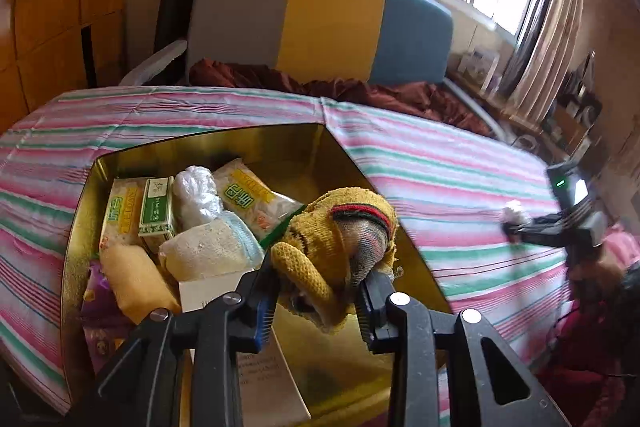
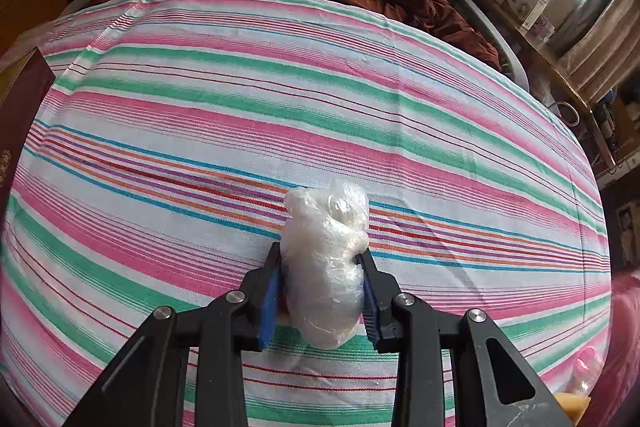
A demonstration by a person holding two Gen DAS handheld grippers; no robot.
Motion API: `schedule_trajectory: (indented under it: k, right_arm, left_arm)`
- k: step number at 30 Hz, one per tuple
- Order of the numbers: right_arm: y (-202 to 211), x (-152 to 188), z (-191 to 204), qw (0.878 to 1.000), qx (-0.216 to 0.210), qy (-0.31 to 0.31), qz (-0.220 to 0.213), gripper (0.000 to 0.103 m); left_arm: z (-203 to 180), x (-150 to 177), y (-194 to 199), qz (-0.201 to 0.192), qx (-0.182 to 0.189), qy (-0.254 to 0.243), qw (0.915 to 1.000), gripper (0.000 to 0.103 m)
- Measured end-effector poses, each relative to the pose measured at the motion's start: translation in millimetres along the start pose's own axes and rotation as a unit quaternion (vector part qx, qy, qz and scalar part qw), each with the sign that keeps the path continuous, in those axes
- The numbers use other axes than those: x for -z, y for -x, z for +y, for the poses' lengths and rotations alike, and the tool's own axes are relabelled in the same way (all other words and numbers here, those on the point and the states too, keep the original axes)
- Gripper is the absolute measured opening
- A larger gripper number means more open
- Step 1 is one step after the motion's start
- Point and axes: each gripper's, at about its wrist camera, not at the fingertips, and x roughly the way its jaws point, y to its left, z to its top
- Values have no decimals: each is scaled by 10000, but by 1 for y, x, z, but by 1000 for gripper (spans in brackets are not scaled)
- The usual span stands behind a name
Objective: Organize objects
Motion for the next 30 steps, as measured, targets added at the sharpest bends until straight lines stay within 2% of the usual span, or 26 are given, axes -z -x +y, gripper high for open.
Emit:
schedule_trajectory:
  k: [3,5,10,14,19,23,30]
  right_arm:
    - [0,0,0,10000,-5,-3,0,35]
    - [0,0,-1,10000,-15,-16,4,35]
    - [-1,-1,-1,10000,-39,-33,9,35]
    - [-1,-2,0,10000,-30,-22,8,35]
    - [-2,-2,0,10000,-4,-6,1,35]
    - [-2,-1,1,10000,35,30,-3,35]
    - [0,-1,9,9995,243,187,4,32]
  left_arm:
    - [2,-4,-15,126,-194,-12,9997,35]
    - [3,-6,-26,286,-347,-47,9990,41]
    - [5,-4,-35,350,-671,-153,9970,47]
    - [4,-3,-35,419,-652,-296,9966,59]
    - [10,-3,-28,426,-613,-106,9972,61]
    - [18,-2,-14,289,-703,74,9971,61]
    - [25,5,28,-237,-954,72,9951,61]
